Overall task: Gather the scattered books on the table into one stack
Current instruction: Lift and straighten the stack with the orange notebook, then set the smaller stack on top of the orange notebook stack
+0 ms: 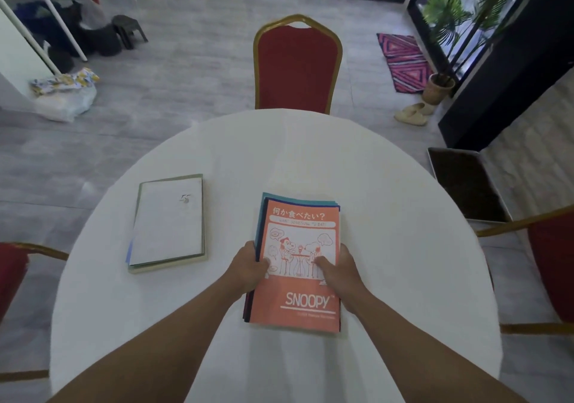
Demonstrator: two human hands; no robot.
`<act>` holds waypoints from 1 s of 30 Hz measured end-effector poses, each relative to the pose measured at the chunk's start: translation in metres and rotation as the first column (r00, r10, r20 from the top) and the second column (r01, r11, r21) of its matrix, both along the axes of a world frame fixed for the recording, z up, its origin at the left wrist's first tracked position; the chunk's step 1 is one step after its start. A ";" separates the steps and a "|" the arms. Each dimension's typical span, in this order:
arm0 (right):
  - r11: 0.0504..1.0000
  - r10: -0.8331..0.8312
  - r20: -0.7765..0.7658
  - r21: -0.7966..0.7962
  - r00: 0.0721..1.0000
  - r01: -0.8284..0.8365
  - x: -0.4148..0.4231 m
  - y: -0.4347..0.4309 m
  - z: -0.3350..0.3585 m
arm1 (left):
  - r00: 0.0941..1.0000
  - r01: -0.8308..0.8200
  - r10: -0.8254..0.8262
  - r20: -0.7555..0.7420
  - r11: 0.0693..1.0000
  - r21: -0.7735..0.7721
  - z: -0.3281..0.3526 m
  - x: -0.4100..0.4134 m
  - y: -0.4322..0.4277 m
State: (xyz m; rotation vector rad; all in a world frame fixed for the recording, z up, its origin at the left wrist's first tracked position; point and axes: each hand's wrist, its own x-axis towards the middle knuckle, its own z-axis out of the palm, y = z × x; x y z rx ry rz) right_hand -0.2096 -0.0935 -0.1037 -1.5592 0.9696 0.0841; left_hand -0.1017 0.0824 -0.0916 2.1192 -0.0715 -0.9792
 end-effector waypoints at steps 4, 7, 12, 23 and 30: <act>0.977 0.046 -0.128 -0.200 0.991 -0.072 0.007 0.000 -0.020 | 0.999 0.004 -0.014 0.046 0.980 0.198 -0.027 0.000 -0.008; 0.955 0.043 -0.208 -0.278 0.977 -0.101 0.006 0.004 -0.034 | 0.987 0.024 -0.073 0.146 0.950 0.312 -0.033 -0.006 -0.013; 0.902 0.065 -0.267 -0.396 0.961 -0.171 0.005 0.007 -0.041 | 0.935 0.069 -0.210 0.287 0.899 0.432 -0.040 -0.008 -0.010; 0.874 0.084 -0.330 -0.429 0.940 -0.228 0.006 0.012 -0.039 | 0.920 0.137 -0.271 0.284 0.900 0.414 -0.043 -0.005 -0.005; 0.879 0.064 -0.378 -0.416 0.924 -0.231 0.014 0.013 -0.032 | 0.924 0.203 -0.304 0.230 0.904 0.377 -0.033 0.002 0.001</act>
